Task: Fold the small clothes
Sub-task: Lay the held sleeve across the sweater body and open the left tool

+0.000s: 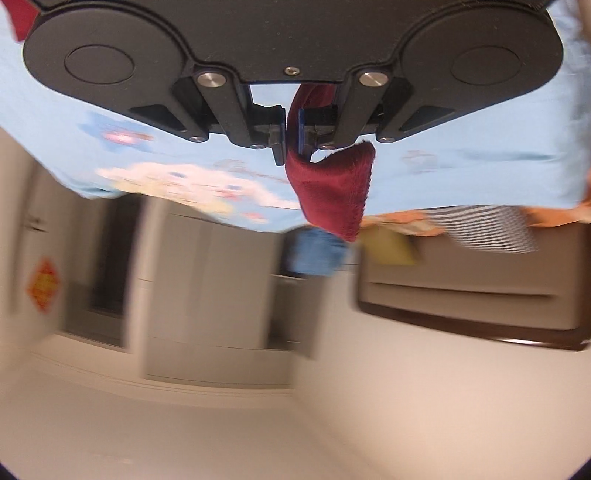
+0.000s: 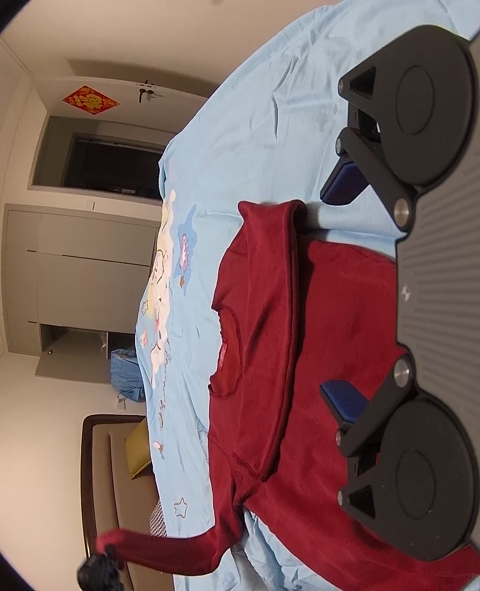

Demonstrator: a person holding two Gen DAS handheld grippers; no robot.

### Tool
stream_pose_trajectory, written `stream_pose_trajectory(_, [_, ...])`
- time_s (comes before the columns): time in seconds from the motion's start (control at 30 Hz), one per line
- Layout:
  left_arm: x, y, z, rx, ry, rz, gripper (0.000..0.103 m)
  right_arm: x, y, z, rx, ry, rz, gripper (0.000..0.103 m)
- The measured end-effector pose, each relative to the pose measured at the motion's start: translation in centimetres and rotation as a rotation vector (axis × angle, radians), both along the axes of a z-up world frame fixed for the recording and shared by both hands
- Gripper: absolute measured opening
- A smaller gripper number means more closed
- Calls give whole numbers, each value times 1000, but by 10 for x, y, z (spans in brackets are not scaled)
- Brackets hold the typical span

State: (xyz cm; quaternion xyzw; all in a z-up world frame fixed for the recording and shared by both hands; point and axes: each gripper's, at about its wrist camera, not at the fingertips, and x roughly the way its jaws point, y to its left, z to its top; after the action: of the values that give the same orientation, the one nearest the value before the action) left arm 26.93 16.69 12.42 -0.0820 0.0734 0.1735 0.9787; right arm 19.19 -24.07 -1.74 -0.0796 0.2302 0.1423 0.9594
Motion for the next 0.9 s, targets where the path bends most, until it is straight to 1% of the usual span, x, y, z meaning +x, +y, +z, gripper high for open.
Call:
stream_pose_trajectory(0.1, [19,-34,-7,9,15,-112,5,2,-8,-1,5,4,-20,103])
stream_pose_trajectory(0.23, [43,-78,-32,-12,60,-228,5,5,-20,-3,4,8,-47,103])
stream_pose_trajectory(0.47, [75,-134,-97,-43,191,-367,5,6,-42,-7,5,17,-96,103])
stream_pose_trajectory(0.57, [83,-150,-121,-50,249,-412,5,5,-48,-8,-1,18,-107,103])
stream_pose_trajectory(0.63, [83,-161,-130,-42,274,-433,5,4,-51,-10,-2,22,-115,103])
stream_pose_trajectory(0.73, [89,-170,-138,-26,303,-449,5,4,-55,-12,4,32,-131,103])
stream_pose_trajectory(0.9, [94,-171,-143,-36,339,-470,7,3,-58,-15,17,47,-145,103])
